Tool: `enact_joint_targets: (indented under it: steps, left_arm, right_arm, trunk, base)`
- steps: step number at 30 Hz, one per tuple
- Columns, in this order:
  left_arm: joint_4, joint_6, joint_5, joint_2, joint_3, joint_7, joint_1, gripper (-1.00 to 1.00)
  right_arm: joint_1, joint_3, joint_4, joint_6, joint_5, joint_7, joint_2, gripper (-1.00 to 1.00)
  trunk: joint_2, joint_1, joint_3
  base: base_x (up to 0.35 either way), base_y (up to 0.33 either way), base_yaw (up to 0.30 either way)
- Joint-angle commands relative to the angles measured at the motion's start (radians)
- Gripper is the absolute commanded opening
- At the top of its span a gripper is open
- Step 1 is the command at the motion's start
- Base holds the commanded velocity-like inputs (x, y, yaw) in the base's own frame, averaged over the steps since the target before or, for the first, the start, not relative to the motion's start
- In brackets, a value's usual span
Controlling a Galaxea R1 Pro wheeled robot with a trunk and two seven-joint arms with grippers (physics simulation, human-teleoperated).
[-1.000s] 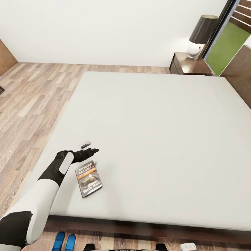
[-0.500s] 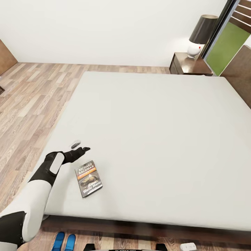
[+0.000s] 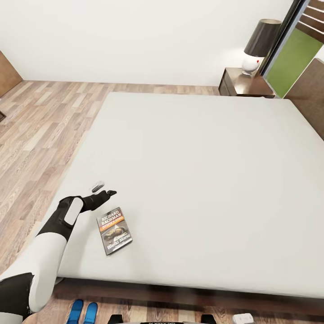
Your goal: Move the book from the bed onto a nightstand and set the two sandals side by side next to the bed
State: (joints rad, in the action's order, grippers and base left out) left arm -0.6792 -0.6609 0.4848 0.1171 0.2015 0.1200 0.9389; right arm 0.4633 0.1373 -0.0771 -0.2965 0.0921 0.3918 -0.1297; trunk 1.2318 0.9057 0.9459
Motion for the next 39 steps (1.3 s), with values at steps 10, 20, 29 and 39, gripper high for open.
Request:
enact_joint_targets:
  steps: [10, 20, 29, 39]
  left_arm:
    - [0.0, -0.004, -0.002, -0.001, 0.004, 0.004, 0.001, 1.0]
    - [0.0, -0.003, -0.001, -0.001, 0.004, 0.004, 0.0, 1.0]
    - [0.0, -0.003, 0.0, -0.001, 0.004, 0.004, 0.0, 1.0]
    - [0.0, -0.003, 0.0, -0.002, 0.004, 0.004, 0.001, 1.0]
  right_arm:
    - [0.001, 0.008, -0.004, -0.007, 0.009, 0.001, -0.001, 1.0]
    - [0.001, 0.008, -0.004, -0.007, 0.009, 0.001, -0.001, 1.0]
    - [0.001, 0.008, -0.004, -0.007, 0.009, 0.001, -0.001, 1.0]
    - [0.001, 0.008, -0.004, -0.007, 0.009, 0.001, -0.001, 1.0]
  trunk:
    - [0.07, 0.038, 0.032]
    - [0.105, 0.058, 0.048]
    - [0.105, 0.058, 0.048]
    - [0.14, 0.077, 0.063]
  base:
    - [0.0, 0.0, 0.0]
    - [0.0, 0.0, 0.0]
    - [0.0, 0.0, 0.0]
    - [0.0, 0.0, 0.0]
